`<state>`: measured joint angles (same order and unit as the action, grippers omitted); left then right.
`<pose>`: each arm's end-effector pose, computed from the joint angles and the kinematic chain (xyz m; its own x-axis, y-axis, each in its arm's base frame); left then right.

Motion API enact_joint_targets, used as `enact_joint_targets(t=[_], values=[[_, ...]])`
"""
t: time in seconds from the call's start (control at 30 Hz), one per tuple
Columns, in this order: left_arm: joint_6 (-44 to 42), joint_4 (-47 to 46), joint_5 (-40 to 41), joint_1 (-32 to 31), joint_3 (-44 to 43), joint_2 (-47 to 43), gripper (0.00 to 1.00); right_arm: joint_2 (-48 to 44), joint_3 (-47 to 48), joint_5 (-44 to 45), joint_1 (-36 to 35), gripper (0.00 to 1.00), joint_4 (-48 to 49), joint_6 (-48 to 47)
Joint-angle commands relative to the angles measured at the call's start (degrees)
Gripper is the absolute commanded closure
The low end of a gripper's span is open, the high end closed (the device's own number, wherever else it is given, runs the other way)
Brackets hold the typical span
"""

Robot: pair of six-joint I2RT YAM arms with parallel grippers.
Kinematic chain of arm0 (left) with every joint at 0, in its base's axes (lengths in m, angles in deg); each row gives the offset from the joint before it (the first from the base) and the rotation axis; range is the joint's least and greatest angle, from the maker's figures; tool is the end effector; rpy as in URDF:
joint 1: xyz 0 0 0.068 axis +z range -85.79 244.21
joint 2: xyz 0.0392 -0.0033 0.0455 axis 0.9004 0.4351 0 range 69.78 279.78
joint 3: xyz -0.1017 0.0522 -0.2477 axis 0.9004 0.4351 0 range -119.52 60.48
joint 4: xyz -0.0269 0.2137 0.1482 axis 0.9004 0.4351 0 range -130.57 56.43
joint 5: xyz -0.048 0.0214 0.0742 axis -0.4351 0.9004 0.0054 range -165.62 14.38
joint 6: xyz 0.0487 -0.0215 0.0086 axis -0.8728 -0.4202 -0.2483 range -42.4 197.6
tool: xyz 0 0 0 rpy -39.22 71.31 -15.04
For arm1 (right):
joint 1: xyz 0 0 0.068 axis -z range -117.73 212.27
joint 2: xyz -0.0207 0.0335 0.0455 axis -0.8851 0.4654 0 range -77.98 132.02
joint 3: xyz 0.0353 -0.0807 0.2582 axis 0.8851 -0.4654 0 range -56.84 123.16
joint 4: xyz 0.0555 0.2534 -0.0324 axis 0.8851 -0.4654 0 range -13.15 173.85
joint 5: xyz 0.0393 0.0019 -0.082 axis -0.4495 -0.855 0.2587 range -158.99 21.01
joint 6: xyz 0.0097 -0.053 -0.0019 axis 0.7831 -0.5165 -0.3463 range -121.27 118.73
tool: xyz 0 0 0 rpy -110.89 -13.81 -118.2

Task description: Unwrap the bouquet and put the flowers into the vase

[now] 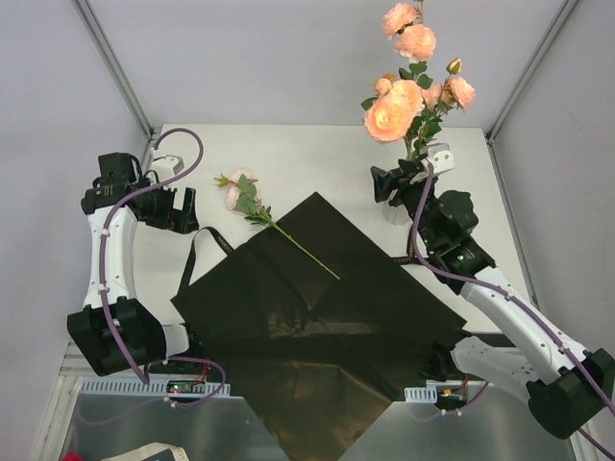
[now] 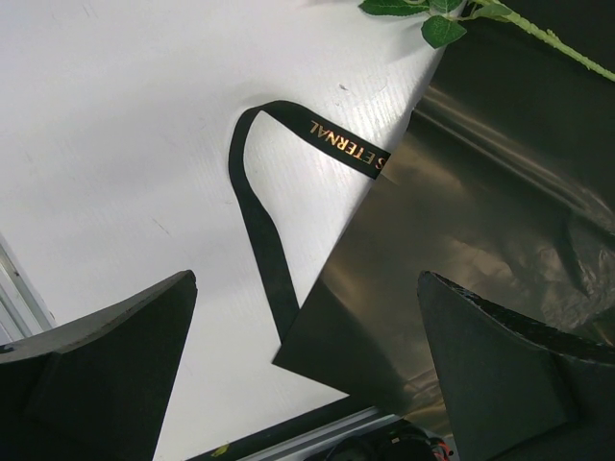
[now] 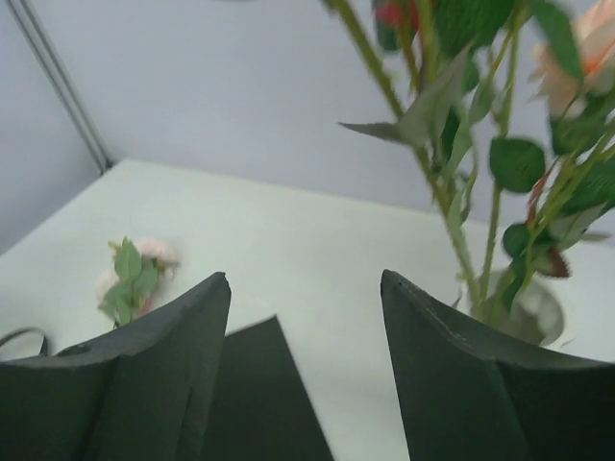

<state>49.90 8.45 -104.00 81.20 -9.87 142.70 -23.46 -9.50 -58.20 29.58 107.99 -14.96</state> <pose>0.2493 0.0583 0.3323 -0.6518 0.2286 -0.7231 0.3708 0.9278 -0.0409 0.1901 0.1141 0.3892 0.3284 -0.0657 -0.9422 -0.3107 0.9345 -0.1734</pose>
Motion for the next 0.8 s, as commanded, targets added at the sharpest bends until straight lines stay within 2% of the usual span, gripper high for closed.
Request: enact_joint_targets(t=[0.0,0.1,0.13,0.2,0.33,0.5,0.63,0.77], values=[[-0.8,1.0,-1.8,0.7,0.9,-1.7,0.01,2.0,2.3,-4.5,-1.8,0.33,-12.0,4.9],[-0.7,1.0,-2.2,0.8,1.3,-1.8,0.01,5.8,2.3,-8.2,-4.7,0.34,-13.9,3.5],[-0.7,1.0,-2.5,0.7,1.4,-1.9,0.01,8.6,2.8,-13.0,-5.3,0.34,-14.1,3.5],[-0.7,1.0,-2.7,0.7,1.4,-2.2,0.01,12.8,4.0,-17.2,-6.1,0.37,-15.3,3.1],[-1.0,2.1,-3.9,0.7,1.1,-2.4,0.01,27.3,9.7,-21.7,-10.8,0.4,-17.8,-0.1],[-1.5,2.6,-3.6,0.7,0.8,-2.7,0.01,42.3,23.7,-23.7,-14.7,0.43,-22.0,-1.2],[-1.8,2.8,-3.2,0.7,1.0,-2.7,0.01,54.7,35.2,-25.7,-15.1,0.43,-26.2,-1.3],[-2.4,2.9,-3.0,0.7,1.4,-2.5,0.01,61.9,43.5,-25.0,-15.0,0.44,-31.8,-2.1]])
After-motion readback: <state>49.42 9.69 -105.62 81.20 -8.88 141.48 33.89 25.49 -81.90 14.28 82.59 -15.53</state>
